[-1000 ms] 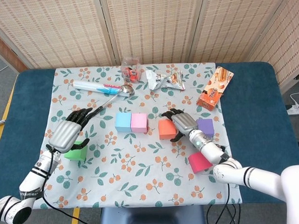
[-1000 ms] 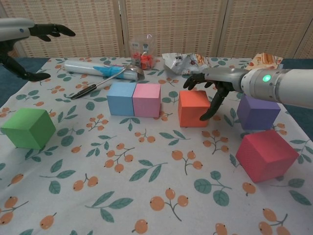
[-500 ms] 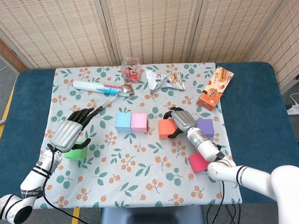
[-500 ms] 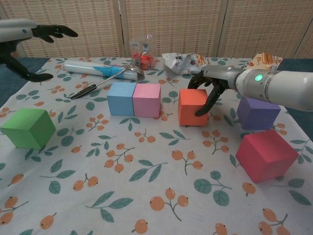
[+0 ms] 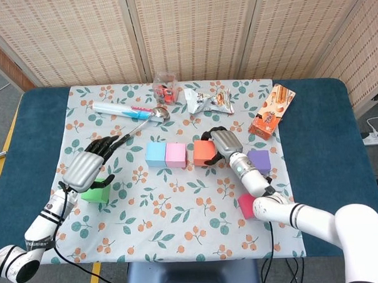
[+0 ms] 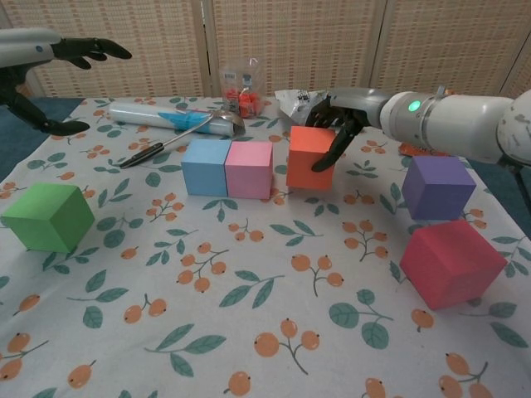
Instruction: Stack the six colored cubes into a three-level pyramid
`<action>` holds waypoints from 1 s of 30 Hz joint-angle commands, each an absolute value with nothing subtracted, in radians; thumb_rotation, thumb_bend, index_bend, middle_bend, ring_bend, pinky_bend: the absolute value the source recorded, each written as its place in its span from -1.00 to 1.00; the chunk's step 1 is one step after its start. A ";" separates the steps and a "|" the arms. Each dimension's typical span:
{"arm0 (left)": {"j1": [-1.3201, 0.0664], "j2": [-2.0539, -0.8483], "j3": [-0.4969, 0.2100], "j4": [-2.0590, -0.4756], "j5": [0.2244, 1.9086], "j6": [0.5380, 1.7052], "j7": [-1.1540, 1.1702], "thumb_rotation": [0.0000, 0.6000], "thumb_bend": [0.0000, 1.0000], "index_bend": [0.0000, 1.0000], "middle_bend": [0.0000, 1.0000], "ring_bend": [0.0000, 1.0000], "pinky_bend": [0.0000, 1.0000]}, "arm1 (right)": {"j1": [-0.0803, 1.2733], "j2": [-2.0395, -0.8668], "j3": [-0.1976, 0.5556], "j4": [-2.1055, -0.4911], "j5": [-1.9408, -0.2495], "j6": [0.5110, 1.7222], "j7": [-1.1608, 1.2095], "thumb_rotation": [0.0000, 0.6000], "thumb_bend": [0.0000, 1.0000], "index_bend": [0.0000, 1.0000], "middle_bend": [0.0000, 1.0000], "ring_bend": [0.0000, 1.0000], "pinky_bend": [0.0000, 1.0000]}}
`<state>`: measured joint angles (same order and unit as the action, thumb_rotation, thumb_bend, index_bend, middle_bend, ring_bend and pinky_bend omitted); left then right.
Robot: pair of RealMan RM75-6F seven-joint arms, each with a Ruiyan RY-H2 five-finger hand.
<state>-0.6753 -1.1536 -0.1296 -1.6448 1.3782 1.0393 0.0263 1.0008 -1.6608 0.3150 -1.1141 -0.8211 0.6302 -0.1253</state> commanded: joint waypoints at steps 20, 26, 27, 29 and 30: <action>-0.678 -1.161 -0.131 -1.630 1.389 1.021 0.013 1.00 -0.28 -0.89 -1.00 -1.00 -0.80 | 1.086 -1.759 0.308 -0.993 -0.705 0.598 -0.198 1.00 -0.51 0.14 -0.09 -0.47 -0.53; -0.679 -1.160 -0.131 -1.627 1.390 1.015 0.008 1.00 -0.28 -0.89 -1.00 -1.00 -0.80 | 1.093 -1.770 0.314 -0.975 -0.706 0.594 -0.192 1.00 -0.51 0.13 -0.09 -0.47 -0.53; -0.679 -1.160 -0.131 -1.627 1.391 1.015 0.007 1.00 -0.28 -0.89 -1.00 -1.00 -0.79 | 1.095 -1.770 0.315 -0.973 -0.706 0.593 -0.192 1.00 -0.51 0.12 -0.09 -0.47 -0.53; -0.680 -1.160 -0.132 -1.625 1.391 1.012 0.006 1.00 -0.28 -0.89 -1.00 -1.00 -0.80 | 1.099 -1.772 0.316 -0.970 -0.707 0.592 -0.194 1.00 -0.51 0.12 -0.09 -0.47 -0.53; -0.681 -1.161 -0.132 -1.625 1.392 1.011 0.005 1.00 -0.28 -0.89 -1.00 -1.00 -0.80 | 1.101 -1.772 0.316 -0.969 -0.706 0.590 -0.195 1.00 -0.51 0.12 -0.09 -0.47 -0.53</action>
